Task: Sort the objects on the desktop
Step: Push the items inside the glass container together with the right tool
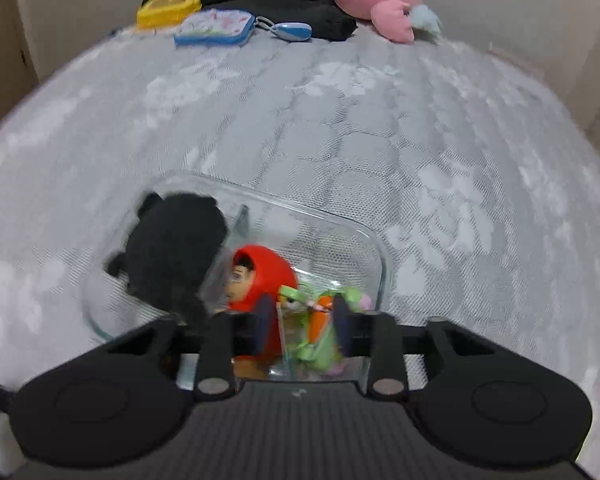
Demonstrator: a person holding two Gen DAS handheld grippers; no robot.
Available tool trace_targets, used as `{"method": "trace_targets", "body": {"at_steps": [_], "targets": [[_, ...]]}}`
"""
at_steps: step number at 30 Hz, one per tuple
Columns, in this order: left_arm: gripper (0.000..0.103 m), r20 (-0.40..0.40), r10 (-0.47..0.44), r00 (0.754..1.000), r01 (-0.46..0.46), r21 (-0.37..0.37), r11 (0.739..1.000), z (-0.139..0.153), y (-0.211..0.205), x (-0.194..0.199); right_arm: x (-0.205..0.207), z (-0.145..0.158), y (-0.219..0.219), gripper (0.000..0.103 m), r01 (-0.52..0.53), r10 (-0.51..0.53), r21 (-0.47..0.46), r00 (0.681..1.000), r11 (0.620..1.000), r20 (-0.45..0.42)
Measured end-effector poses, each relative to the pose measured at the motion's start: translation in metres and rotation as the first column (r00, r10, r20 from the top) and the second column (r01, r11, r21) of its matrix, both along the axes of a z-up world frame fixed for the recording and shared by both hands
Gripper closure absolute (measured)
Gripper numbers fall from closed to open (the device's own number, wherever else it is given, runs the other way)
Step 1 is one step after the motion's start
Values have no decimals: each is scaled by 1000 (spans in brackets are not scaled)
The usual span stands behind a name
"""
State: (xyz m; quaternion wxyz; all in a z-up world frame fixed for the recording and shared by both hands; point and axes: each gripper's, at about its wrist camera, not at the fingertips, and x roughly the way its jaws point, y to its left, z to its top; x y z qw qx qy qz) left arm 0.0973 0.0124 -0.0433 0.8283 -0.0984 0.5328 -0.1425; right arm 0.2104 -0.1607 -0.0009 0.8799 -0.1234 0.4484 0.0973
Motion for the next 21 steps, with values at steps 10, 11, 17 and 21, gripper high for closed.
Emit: {"method": "trace_targets", "body": {"at_steps": [10, 11, 17, 21], "targets": [[0, -2, 5, 1000, -5, -9, 1000, -2, 3, -3, 2, 22, -4, 67, 77, -80, 174, 997, 982, 9], [0, -3, 6, 1000, -6, -9, 1000, -3, 2, -2, -1, 28, -7, 65, 82, -86, 218, 996, 972, 8], [0, -3, 6, 1000, -6, -8, 1000, -4, 3, -2, 4, 43, 7, 70, 71, -65, 381, 997, 922, -28], [0, -2, 2, 1000, -2, -8, 1000, -4, 3, -2, 16, 28, 31, 72, 69, -49, 402, 997, 913, -61]]}}
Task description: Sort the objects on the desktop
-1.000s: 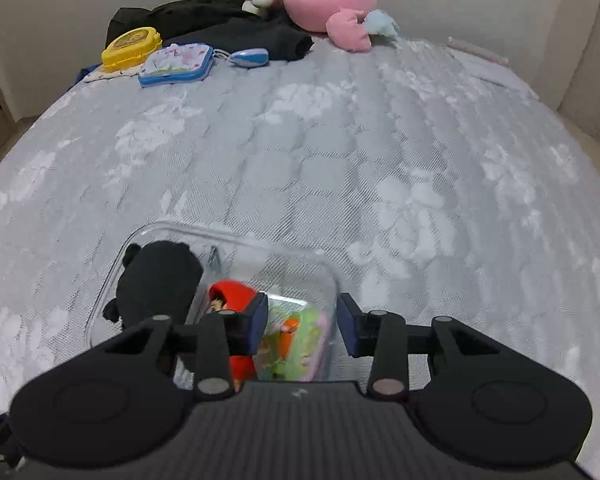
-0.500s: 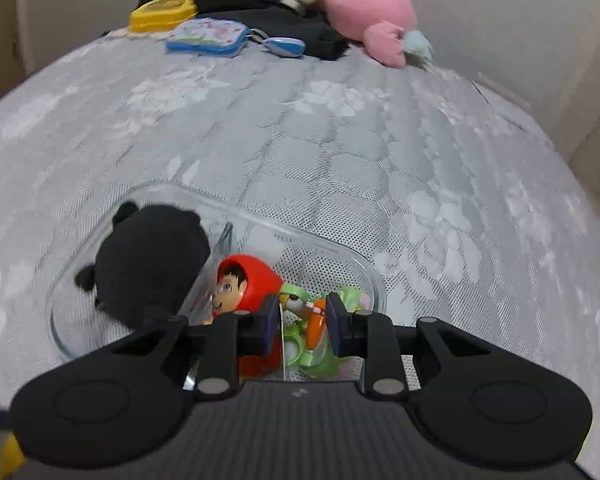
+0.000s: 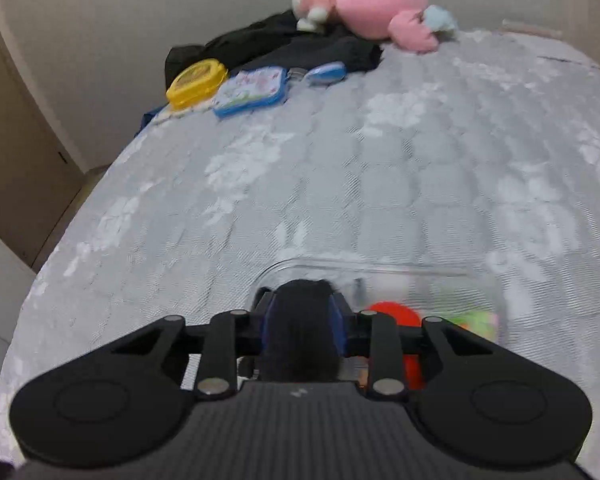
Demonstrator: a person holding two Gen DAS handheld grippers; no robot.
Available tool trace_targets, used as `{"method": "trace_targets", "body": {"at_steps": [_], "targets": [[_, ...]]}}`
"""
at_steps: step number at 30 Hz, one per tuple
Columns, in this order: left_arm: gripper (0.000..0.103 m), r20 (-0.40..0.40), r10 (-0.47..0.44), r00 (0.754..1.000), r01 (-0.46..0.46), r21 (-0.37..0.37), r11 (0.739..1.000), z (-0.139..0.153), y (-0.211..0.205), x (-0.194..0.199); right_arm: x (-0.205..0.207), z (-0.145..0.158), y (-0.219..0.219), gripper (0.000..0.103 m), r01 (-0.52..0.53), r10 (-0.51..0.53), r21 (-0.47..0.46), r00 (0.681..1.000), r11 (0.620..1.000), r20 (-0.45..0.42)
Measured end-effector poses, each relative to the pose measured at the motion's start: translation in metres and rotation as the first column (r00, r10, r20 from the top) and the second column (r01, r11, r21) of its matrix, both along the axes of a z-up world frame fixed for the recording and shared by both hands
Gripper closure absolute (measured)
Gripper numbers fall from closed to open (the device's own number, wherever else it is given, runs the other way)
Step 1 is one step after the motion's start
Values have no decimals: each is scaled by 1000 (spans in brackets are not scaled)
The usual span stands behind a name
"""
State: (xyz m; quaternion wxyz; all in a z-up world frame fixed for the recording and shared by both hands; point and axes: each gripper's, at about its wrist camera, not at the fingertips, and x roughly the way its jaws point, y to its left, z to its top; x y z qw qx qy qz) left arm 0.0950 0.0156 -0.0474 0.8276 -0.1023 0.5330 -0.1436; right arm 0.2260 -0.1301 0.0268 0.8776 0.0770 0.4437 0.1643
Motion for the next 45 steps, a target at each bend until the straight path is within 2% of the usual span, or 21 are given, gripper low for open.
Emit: {"method": "trace_targets", "body": {"at_steps": [5, 11, 20, 21, 24, 26, 29, 31, 33, 34, 36, 38, 40, 42, 45], "targets": [[0, -5, 6, 1000, -6, -8, 1000, 0, 2, 1, 5, -21, 13, 73, 3, -3, -41, 1000, 999, 10], [0, -1, -3, 1000, 3, 1, 1000, 0, 0, 0, 15, -22, 21, 71, -23, 25, -97, 1000, 995, 15], [0, -3, 5, 1000, -5, -16, 1000, -1, 8, 0, 4, -20, 18, 71, -48, 48, -111, 999, 993, -1], [0, -8, 53, 999, -53, -12, 999, 3, -13, 7, 5, -18, 17, 70, -42, 42, -101, 999, 994, -6], [0, -7, 64, 998, -64, -11, 998, 3, -18, 12, 1, -8, -1, 70, 19, -19, -12, 999, 1000, -33], [0, -4, 66, 998, -67, -10, 998, 4, -19, 16, -14, 1, -15, 70, 34, -34, -3, 999, 999, -6], [0, 5, 66, 998, -66, -5, 998, 6, -18, 20, -57, 15, -38, 70, 41, -33, -70, 993, 997, 110], [0, 17, 70, 997, -70, -11, 998, 7, -18, 23, -89, 25, -54, 62, 50, -25, -123, 981, 991, 194], [0, 32, 82, 996, -81, -27, 996, 8, -17, 25, -115, 26, -77, 56, 106, -84, -92, 973, 990, 214], [0, 37, 96, 995, -95, -37, 995, 9, -15, 26, -127, 25, -89, 54, 143, -127, -61, 969, 988, 211], [0, 43, 127, 991, -124, -56, 991, 10, -13, 28, -151, 22, -115, 41, 215, -211, 1, 956, 977, 202], [0, 46, 156, 987, -153, -52, 987, 12, -9, 23, -171, 18, -138, 38, 275, -281, 56, 943, 960, 180], [0, 55, 173, 983, -172, -33, 985, 14, -9, 16, -179, 6, -151, 34, 296, -305, 83, 942, 951, 136], [0, 70, 180, 981, -180, -7, 984, 16, -11, 10, -182, -3, -159, 25, 313, -322, 93, 940, 945, 112], [0, 111, 161, 981, -164, 22, 986, 21, -16, -3, -184, -18, -162, 23, 314, -324, 120, 943, 942, 73]]}}
